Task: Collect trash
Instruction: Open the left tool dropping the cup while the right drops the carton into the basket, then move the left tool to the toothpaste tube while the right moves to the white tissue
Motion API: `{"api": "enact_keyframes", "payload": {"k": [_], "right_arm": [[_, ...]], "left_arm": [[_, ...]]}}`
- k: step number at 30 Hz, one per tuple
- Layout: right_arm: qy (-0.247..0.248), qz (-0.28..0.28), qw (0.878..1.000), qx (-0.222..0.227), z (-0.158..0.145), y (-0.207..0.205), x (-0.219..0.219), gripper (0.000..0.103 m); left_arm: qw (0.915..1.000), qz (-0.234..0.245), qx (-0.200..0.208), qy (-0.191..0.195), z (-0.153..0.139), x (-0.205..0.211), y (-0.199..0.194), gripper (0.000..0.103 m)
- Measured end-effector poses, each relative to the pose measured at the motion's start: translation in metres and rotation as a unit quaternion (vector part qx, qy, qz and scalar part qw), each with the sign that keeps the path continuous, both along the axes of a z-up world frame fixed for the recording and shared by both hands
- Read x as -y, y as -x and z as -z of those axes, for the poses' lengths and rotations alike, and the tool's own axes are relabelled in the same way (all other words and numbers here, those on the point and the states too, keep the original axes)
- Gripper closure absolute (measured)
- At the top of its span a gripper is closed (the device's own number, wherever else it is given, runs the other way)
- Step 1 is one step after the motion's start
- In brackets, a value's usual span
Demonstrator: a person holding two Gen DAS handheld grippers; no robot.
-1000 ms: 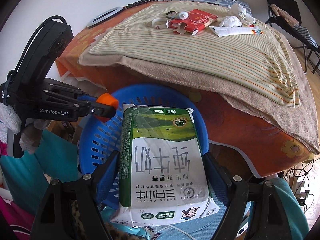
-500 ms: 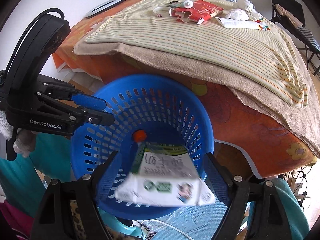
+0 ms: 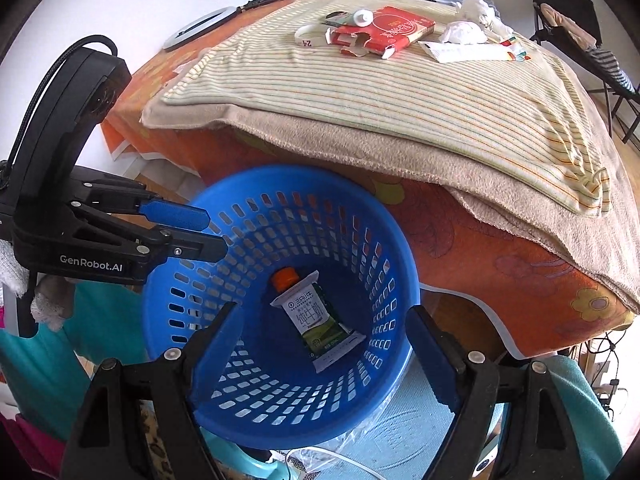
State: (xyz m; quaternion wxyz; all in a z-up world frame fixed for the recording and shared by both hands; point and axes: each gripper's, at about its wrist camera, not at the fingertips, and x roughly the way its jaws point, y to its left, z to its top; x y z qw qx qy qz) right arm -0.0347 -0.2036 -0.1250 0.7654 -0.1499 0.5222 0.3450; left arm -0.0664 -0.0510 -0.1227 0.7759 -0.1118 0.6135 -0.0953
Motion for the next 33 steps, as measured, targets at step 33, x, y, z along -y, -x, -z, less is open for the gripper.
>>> {"api": "enact_keyframes", "payload": {"k": [33], "right_arm": [[-0.038,0.099,0.994,0.038,-0.063,-0.076,0.009,0.006]], "left_arm": [[0.9899,-0.100,0.097,0.025,-0.097,-0.052,-0.108,0.051]]}}
